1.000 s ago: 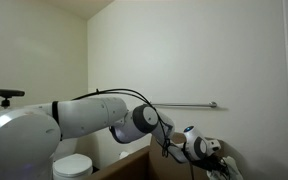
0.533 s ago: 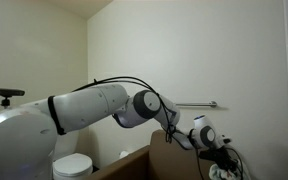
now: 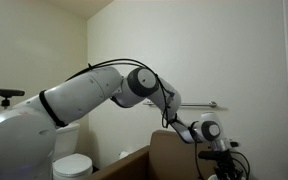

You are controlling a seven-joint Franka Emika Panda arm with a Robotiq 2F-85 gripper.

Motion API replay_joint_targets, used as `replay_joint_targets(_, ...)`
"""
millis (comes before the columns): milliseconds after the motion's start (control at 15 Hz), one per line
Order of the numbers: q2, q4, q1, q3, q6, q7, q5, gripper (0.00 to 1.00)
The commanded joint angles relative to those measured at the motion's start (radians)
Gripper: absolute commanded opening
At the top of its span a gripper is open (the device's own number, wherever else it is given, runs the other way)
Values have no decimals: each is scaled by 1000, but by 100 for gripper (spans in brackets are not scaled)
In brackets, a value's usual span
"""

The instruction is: Use the towel to wipe the right armrest of the chair

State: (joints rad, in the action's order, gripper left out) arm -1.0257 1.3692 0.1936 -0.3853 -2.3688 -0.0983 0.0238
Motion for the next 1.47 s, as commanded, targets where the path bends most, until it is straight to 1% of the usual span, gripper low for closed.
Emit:
replay_joint_targets(0,163,159,9,81,-53,72,-35,8)
replay_joint_targets(67,171,146,8,98,-76,72,-35,8)
replay_joint_targets(200,160,64,-7,130,-135,32,-35,8)
replay_joint_targets(333,107,-66,-26,141,-161,-15,-38,8)
replay_joint_targets(467,31,-190,-45,120,-163,-73,-54,8)
replay_joint_targets(533,-11,-244,-46,107,-141,-100,-61,8)
replay_joint_targets(733,-119,-332,-33,60,-87,-185,-83,8)
replay_joint_targets(867,-177,-339,-17,34,-24,-221,-92,8)
replay_joint_targets(1000,-208,-307,4,30,55,-202,-102,8)
replay_joint_targets(1067,-209,-267,4,25,81,-173,-83,8)
replay_joint_targets(1200,-181,-184,10,36,125,-135,-83,8)
replay_joint_targets(1400,-63,-46,-12,41,108,-95,-85,8)
